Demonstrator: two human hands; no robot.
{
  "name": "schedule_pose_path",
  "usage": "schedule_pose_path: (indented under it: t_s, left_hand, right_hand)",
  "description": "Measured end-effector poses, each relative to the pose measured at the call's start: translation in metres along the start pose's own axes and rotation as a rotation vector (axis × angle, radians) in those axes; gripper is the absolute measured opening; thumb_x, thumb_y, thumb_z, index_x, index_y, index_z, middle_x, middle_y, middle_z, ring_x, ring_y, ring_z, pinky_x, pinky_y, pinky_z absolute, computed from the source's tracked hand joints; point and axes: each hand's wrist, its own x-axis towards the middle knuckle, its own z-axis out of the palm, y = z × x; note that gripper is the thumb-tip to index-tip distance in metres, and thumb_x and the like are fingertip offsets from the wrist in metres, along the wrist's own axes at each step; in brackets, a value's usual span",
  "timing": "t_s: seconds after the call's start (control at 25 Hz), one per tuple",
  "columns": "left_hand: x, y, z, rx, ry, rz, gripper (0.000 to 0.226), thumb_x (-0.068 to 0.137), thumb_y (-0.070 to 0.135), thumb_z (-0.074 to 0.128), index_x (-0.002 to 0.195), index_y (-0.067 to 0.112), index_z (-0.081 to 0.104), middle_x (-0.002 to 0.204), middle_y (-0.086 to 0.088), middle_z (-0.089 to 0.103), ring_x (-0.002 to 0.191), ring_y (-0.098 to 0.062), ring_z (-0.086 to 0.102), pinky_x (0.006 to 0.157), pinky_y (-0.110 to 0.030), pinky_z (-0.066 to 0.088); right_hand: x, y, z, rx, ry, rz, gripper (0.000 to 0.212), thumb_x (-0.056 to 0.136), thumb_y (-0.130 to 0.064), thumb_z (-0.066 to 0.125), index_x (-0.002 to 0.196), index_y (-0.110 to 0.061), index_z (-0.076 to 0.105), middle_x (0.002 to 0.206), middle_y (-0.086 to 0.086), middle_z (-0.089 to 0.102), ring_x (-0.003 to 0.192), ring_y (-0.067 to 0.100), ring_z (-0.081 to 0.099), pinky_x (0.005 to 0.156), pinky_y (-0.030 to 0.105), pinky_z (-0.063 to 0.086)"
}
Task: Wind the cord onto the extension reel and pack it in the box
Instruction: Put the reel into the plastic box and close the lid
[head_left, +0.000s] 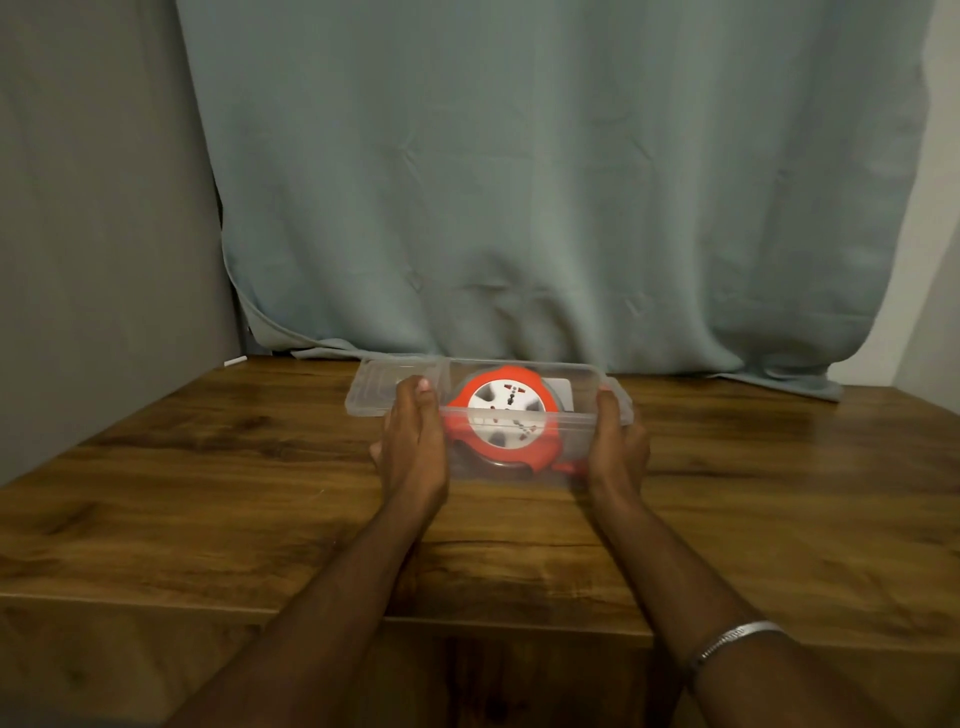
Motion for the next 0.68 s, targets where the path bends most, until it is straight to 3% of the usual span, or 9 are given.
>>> schedule_pose_path:
  t_s: [0.08,0.16,0.24,0.28,0.36,0.44,0.52,0.6,0.68]
  left_hand:
    - [0.019,0.002,-0.011,0.013,0.04,0.002,0.049,0.1,0.058,0.022,0.127,0.034,0.055,0.137,0.002,0.06,0.129,-0.023,0.052,0.115,-0.053,0.032]
    - [0.048,-0.005,-0.022,0.204,-0.016,0.062,0.03,0.101,0.03,0.047,0.129,0.025,0.057,0.138,-0.002,0.057,0.128,-0.024,0.052,0.108,-0.052,0.044]
    - [0.076,-0.021,-0.03,0.546,-0.222,0.082,0.051,0.089,0.011,0.063,0.138,0.021,0.054,0.147,-0.005,0.049,0.135,-0.026,0.046,0.108,-0.049,0.045]
    - [0.089,-0.032,-0.032,0.656,-0.311,0.063,0.058,0.085,0.01,0.067,0.141,0.021,0.052,0.148,-0.006,0.049,0.134,-0.027,0.047,0.108,-0.048,0.046]
    - [0.106,-0.05,-0.03,0.745,-0.346,0.092,0.043,0.089,0.018,0.066,0.131,0.02,0.06,0.135,-0.008,0.058,0.12,-0.025,0.056,0.099,-0.045,0.051]
    - [0.115,-0.06,-0.024,0.87,-0.287,0.258,0.019,0.092,0.028,0.061,0.11,0.021,0.065,0.114,-0.006,0.064,0.101,-0.023,0.058,0.087,-0.042,0.051]
    - [0.121,-0.063,-0.018,1.005,-0.232,0.435,0.011,0.094,0.032,0.057,0.099,0.023,0.06,0.104,-0.004,0.064,0.095,-0.023,0.057,0.083,-0.042,0.047]
    - [0.124,-0.062,-0.017,0.902,-0.133,0.539,0.012,0.097,0.03,0.05,0.097,0.019,0.056,0.1,-0.006,0.061,0.092,-0.026,0.056,0.079,-0.044,0.047]
    - [0.124,-0.045,-0.021,0.61,-0.011,0.548,0.019,0.102,0.027,0.041,0.096,0.013,0.052,0.097,-0.011,0.056,0.088,-0.029,0.052,0.076,-0.047,0.048]
  right_hand:
    - [0.002,0.004,-0.001,-0.023,0.035,-0.045,0.042,0.101,-0.042,0.059,0.133,-0.016,0.068,0.108,0.002,0.071,0.068,-0.007,0.067,0.049,0.005,0.046]
    - [0.002,0.007,-0.006,-0.053,0.06,-0.092,0.042,0.103,-0.043,0.057,0.133,-0.015,0.068,0.112,0.001,0.071,0.075,-0.006,0.063,0.05,0.002,0.044]
    - [0.003,0.009,-0.005,-0.065,0.06,-0.136,0.042,0.104,-0.042,0.055,0.133,-0.015,0.069,0.113,-0.001,0.07,0.081,-0.005,0.061,0.053,0.001,0.044]
    - [0.003,0.011,-0.002,-0.066,0.056,-0.149,0.042,0.104,-0.043,0.055,0.132,-0.015,0.069,0.114,-0.001,0.071,0.084,-0.002,0.064,0.056,0.005,0.047]
    - [0.005,0.014,-0.001,-0.067,0.042,-0.169,0.042,0.104,-0.046,0.054,0.131,-0.018,0.07,0.117,0.002,0.074,0.09,0.004,0.068,0.063,0.014,0.054]
    - [0.007,0.017,-0.002,-0.071,0.04,-0.177,0.041,0.103,-0.045,0.054,0.13,-0.019,0.069,0.118,0.003,0.074,0.094,0.012,0.071,0.07,0.027,0.061]
    - [0.009,0.018,-0.003,-0.099,0.046,-0.189,0.041,0.103,-0.045,0.053,0.13,-0.019,0.068,0.118,0.004,0.074,0.099,0.02,0.072,0.08,0.04,0.063]
    - [0.008,0.018,-0.004,-0.122,0.04,-0.218,0.043,0.101,-0.046,0.051,0.129,-0.018,0.068,0.116,0.003,0.074,0.1,0.021,0.071,0.08,0.038,0.062]
    - [0.007,0.019,-0.004,-0.135,0.027,-0.235,0.046,0.099,-0.048,0.051,0.129,-0.018,0.069,0.115,0.001,0.074,0.1,0.019,0.071,0.082,0.038,0.061]
